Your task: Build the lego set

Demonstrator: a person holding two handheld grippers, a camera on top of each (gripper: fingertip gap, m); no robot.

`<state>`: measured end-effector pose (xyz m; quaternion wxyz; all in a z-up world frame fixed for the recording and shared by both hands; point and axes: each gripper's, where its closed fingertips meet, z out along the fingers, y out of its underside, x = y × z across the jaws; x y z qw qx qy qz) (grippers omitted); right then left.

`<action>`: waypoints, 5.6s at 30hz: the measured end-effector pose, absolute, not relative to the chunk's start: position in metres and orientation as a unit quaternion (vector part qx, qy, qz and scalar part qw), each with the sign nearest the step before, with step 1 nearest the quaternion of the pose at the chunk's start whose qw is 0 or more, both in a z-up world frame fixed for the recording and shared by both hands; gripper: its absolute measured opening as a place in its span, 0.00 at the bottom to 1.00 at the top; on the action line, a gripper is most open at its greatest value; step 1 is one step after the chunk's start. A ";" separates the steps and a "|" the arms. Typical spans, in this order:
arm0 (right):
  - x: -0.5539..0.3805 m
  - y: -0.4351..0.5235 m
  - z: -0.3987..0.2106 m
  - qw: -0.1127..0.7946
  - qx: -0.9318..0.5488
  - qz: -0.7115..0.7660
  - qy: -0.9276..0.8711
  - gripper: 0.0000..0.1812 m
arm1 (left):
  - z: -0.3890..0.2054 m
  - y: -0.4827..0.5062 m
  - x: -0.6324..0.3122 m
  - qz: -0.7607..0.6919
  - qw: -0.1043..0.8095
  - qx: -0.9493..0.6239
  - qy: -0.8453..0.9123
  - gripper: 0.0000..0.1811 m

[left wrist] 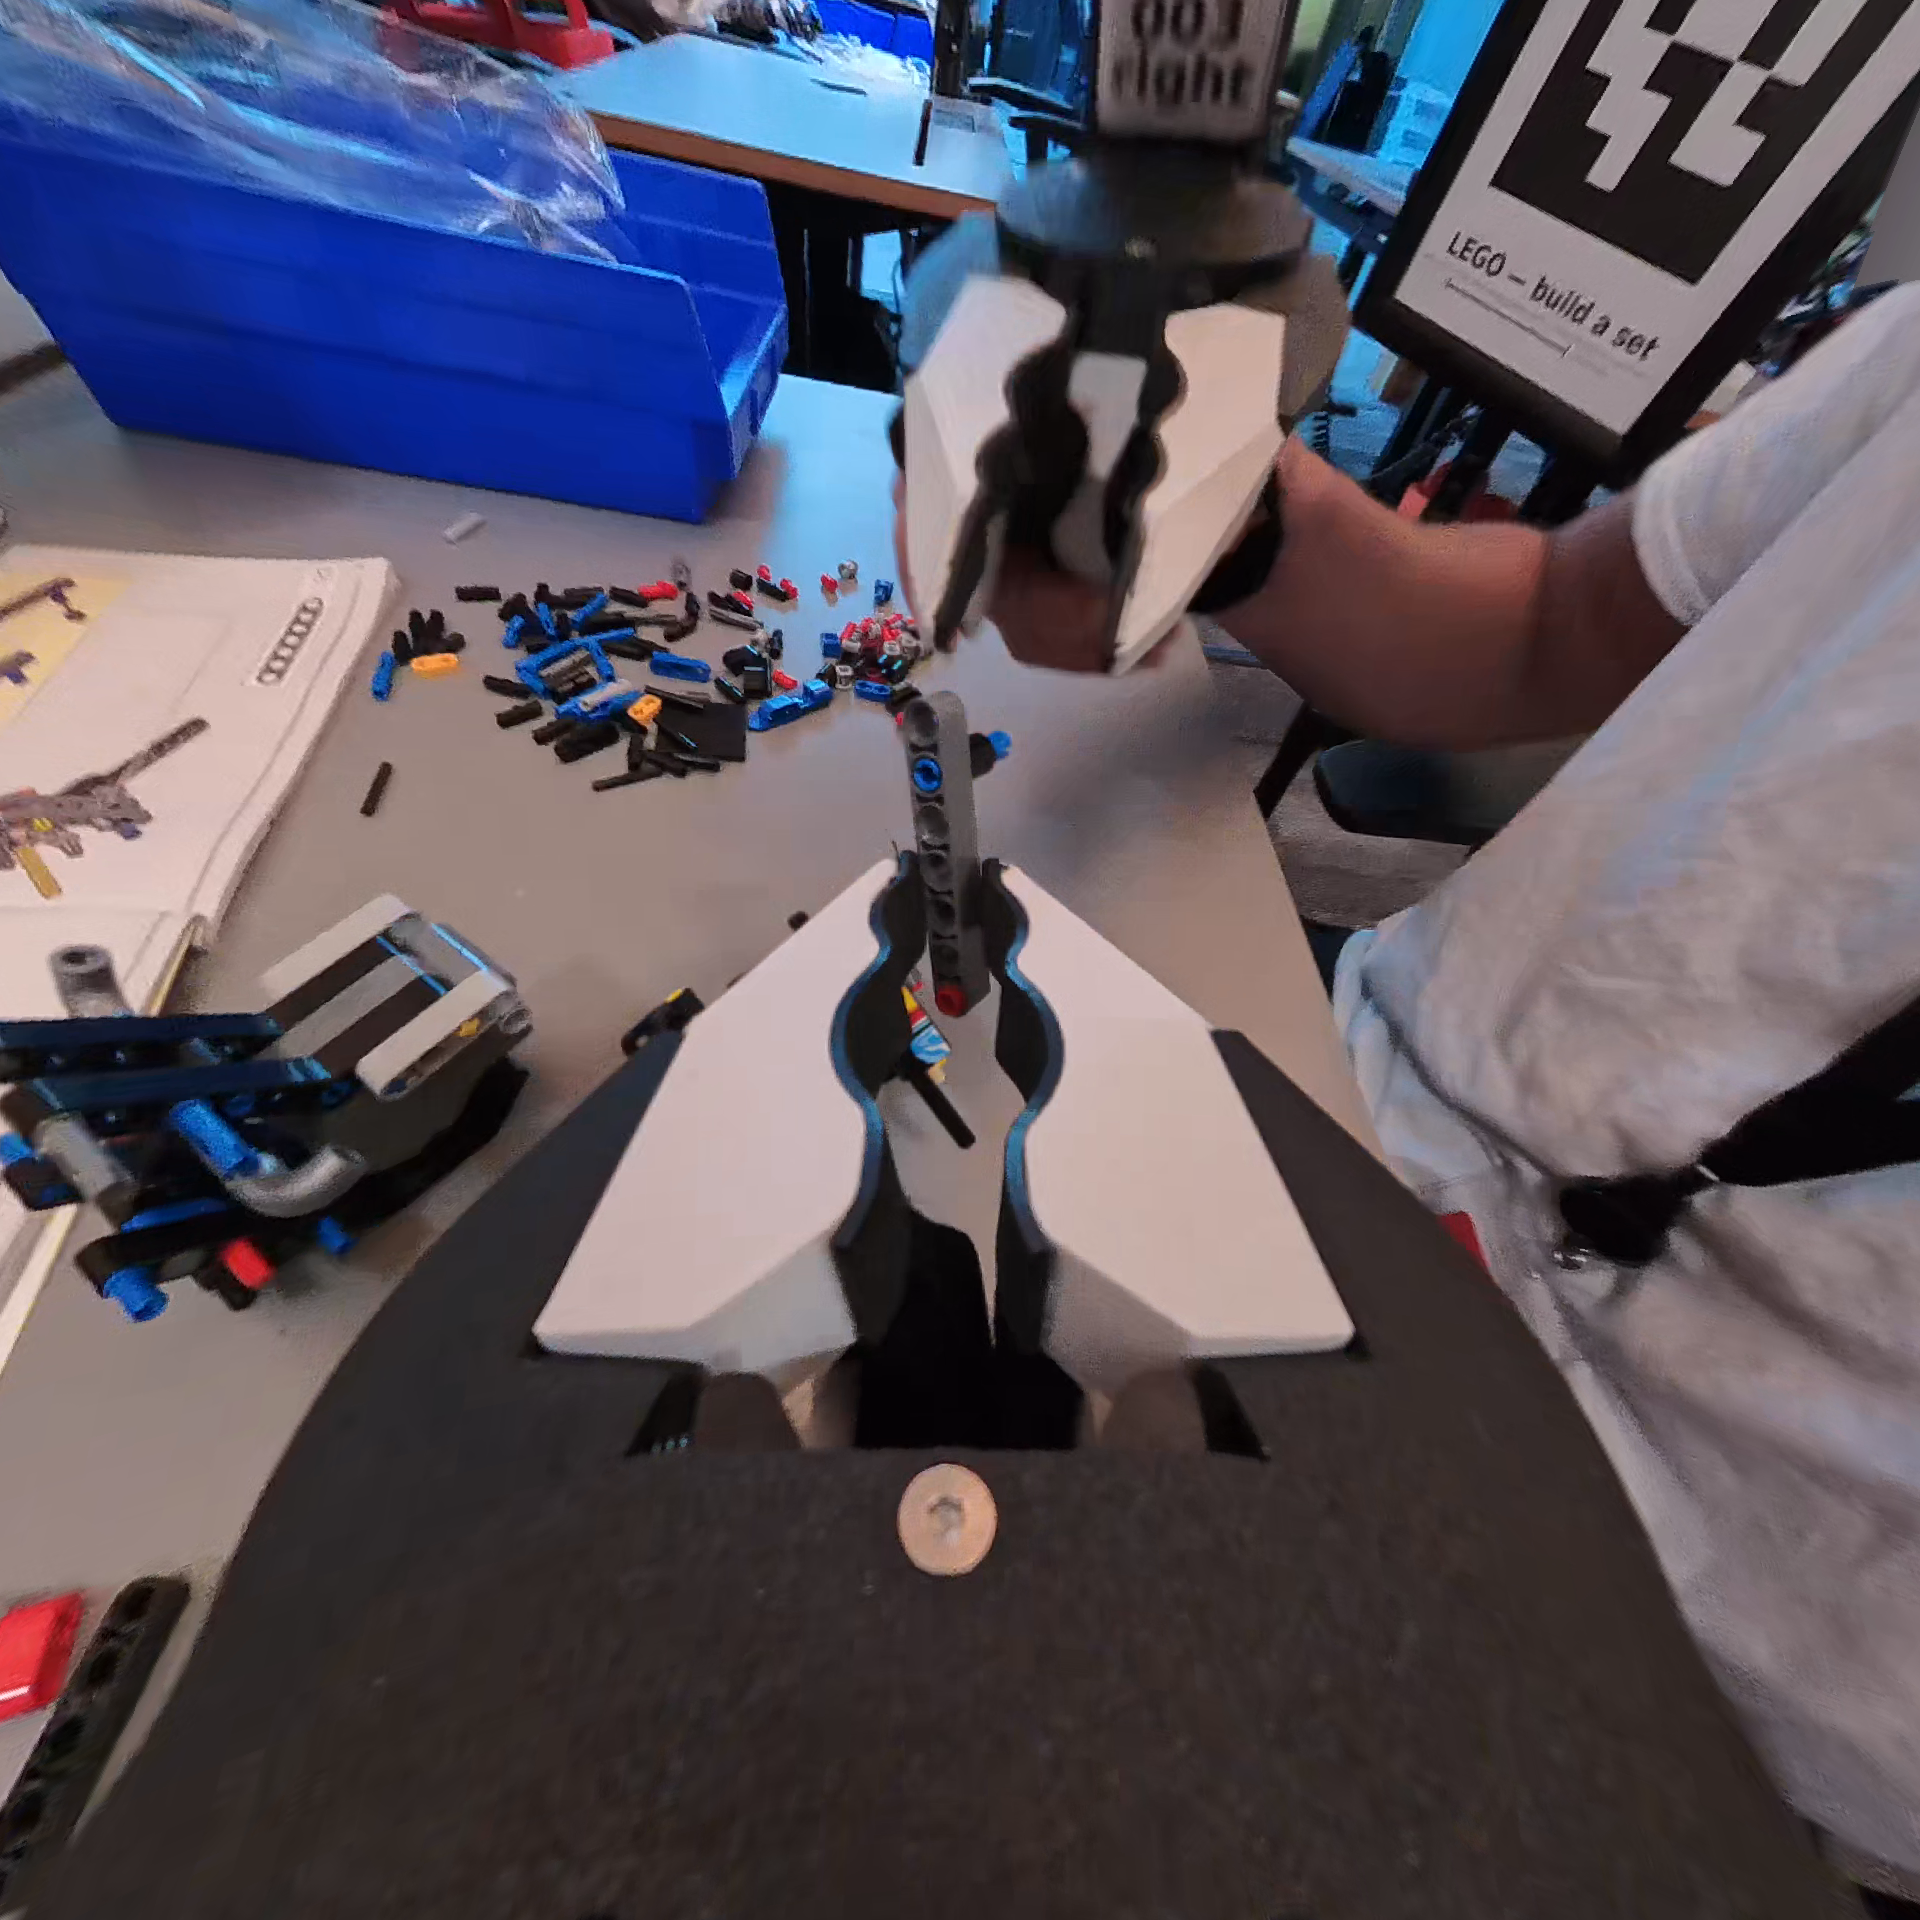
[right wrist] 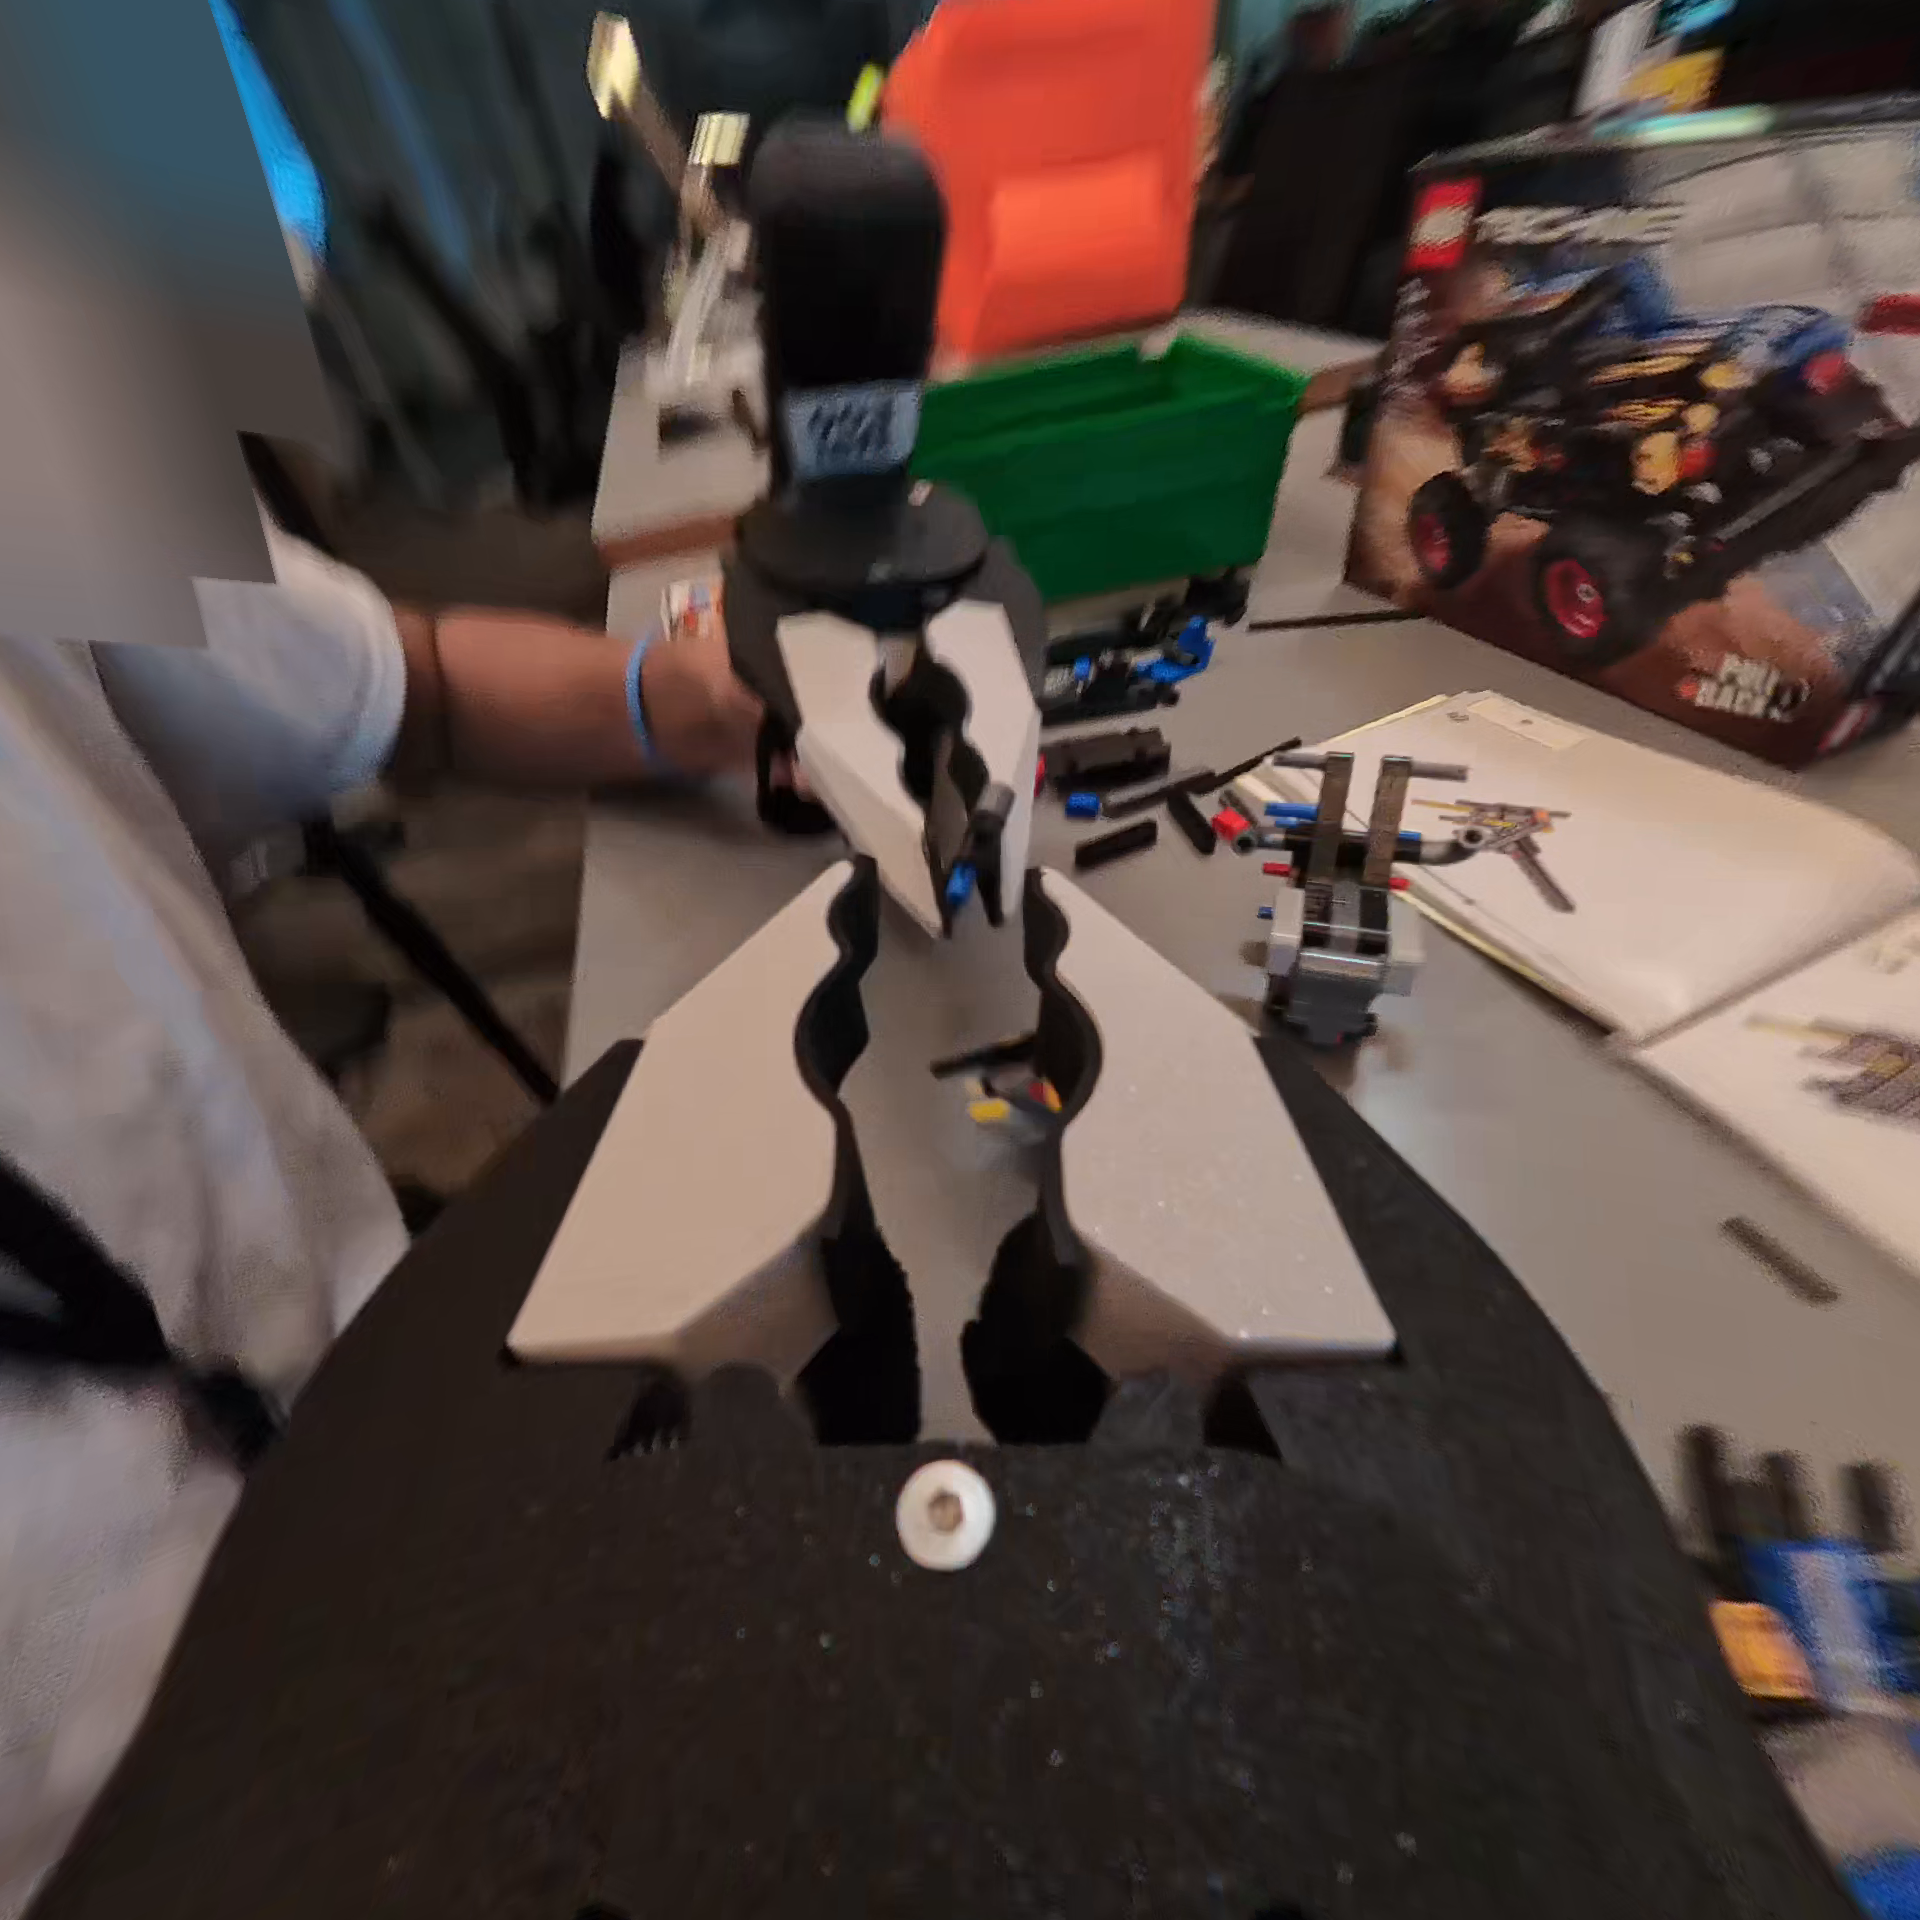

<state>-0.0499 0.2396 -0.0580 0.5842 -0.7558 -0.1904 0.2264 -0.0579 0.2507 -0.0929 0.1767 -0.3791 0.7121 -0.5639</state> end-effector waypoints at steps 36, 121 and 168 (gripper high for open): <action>-0.074 0.239 -0.097 0.505 -0.673 0.310 -0.441 0.06 | -0.116 0.232 -0.083 -0.596 -0.034 -0.363 0.715 0.03; 0.018 0.248 -0.105 0.483 -0.726 -0.118 -0.475 0.04 | -0.092 0.279 -0.051 -0.641 0.050 -0.440 0.627 0.21; 0.180 0.278 -0.141 0.501 -0.865 0.041 -0.001 0.04 | -0.123 0.332 -0.022 -0.474 0.335 -0.454 0.676 0.08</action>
